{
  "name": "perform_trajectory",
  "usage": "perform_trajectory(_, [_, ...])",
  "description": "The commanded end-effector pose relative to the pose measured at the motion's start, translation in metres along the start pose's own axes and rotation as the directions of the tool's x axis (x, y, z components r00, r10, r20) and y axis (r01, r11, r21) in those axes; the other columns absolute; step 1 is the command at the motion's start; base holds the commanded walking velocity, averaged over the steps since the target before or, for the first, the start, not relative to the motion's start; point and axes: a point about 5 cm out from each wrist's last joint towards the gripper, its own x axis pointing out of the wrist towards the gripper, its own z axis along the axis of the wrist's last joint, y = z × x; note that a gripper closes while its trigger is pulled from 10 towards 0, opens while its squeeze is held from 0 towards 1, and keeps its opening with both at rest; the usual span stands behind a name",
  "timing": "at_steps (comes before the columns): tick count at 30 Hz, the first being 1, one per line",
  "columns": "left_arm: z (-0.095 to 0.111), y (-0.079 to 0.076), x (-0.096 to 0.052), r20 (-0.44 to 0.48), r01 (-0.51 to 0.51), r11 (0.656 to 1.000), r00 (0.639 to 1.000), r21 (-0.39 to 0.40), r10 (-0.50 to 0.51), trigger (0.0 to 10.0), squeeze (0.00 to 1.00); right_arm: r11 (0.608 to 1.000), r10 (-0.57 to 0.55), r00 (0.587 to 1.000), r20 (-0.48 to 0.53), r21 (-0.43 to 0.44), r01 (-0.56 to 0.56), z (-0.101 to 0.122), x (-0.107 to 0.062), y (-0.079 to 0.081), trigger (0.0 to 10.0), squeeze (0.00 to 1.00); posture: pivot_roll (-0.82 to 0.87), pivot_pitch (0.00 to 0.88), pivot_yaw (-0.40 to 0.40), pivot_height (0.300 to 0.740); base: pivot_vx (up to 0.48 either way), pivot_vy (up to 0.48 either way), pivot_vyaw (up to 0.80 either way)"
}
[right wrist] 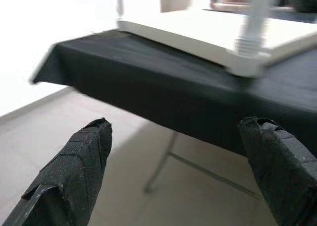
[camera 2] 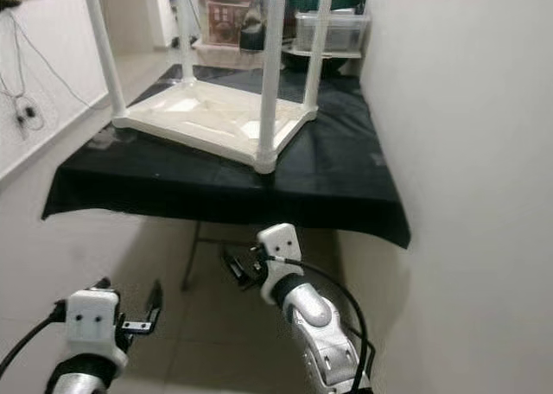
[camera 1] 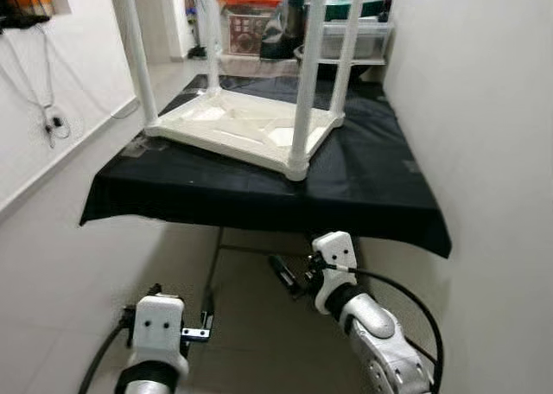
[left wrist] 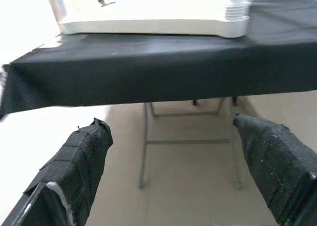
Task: Building children table
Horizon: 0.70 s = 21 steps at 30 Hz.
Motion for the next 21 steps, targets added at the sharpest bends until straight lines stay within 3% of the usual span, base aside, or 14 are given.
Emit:
perform_trajectory(1, [-0.0001, -0.0017, -0.0008, -0.002, 0.004, 1.0, 1.0, -0.001, -0.004, 10.0, 0.0, 1.0, -0.006, 1.0, -0.002, -0.004, 0.006, 0.0005, 0.0006, -0.0018, 10.0, 0.0, 0.02, 0.0, -0.028, 0.74, 0.247, 0.0, 0.0])
perform_trajectory(21, [0.0012, -0.0017, 0.0006, 0.003, 0.0, 1.0, 1.0, -0.006, 0.0, 10.0, 0.0, 1.0, 0.002, 1.0, 0.0, -0.006, -0.002, 0.0013, 0.0018, -0.0017, 10.0, 0.0, 0.02, 0.0, -0.035, 0.74, 0.247, 0.0, 0.0])
